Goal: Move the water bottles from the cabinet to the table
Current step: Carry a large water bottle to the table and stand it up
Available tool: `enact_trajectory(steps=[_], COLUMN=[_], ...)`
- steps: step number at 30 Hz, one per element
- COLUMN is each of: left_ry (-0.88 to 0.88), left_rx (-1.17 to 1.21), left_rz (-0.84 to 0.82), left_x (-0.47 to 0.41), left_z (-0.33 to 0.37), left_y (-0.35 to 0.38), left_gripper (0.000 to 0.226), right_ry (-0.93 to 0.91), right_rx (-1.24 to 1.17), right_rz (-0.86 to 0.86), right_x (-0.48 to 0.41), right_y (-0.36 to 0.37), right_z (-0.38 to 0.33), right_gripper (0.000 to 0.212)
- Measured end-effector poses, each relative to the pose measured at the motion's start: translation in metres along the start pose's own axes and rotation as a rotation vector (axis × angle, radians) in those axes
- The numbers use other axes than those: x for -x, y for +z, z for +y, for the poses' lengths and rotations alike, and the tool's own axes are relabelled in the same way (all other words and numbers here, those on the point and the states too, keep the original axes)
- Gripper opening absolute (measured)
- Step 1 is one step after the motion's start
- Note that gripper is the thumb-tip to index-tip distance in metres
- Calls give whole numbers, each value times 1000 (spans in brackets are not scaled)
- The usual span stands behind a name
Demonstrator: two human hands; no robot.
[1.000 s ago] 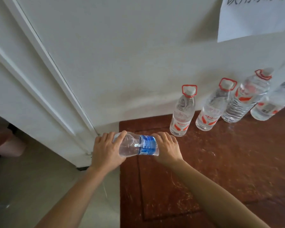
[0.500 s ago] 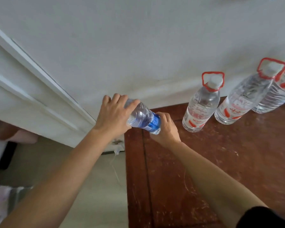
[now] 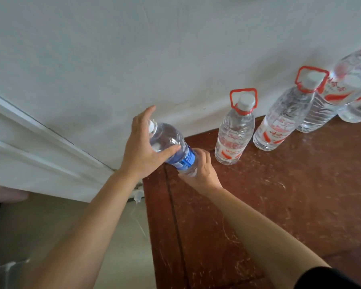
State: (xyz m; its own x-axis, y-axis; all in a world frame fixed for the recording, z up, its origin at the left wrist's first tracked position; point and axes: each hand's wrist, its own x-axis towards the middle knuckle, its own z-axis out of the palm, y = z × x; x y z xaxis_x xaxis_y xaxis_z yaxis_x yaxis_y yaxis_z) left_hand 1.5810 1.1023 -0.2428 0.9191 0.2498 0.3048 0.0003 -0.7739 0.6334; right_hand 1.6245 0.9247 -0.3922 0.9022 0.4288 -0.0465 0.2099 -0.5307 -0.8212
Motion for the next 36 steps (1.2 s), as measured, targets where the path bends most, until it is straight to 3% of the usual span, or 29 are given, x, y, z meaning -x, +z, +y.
enact_trajectory(steps=[6,11,15,19,24,29,36], left_ry=[299,422,321,277,299,279,-188], left_rx=[-188,-262,-220,-231,-342,-494,-762], left_rz=[-66,-112,-105,-108,-146,-14,22], left_x=[-6,0,-4,4,12,45,178], left_z=[22,50,45,40,67,94,82], left_y=[28,59,53,46,42,29,11], left_gripper=[98,101,104,105,106,94,73], right_ry=[98,120,151,136,58,-67,-278], right_rx=[29,-5,-65,26,311,505,573], right_rz=[-37,-10,-23,-120,-234,-245,-363], right_x=[6,18,17,19,42,56,94], right_y=[-12,-14,-16,-31,-72,-111,-93], right_z=[16,25,18,14,15,16,18], right_gripper=[101,104,101,97,92,79,68])
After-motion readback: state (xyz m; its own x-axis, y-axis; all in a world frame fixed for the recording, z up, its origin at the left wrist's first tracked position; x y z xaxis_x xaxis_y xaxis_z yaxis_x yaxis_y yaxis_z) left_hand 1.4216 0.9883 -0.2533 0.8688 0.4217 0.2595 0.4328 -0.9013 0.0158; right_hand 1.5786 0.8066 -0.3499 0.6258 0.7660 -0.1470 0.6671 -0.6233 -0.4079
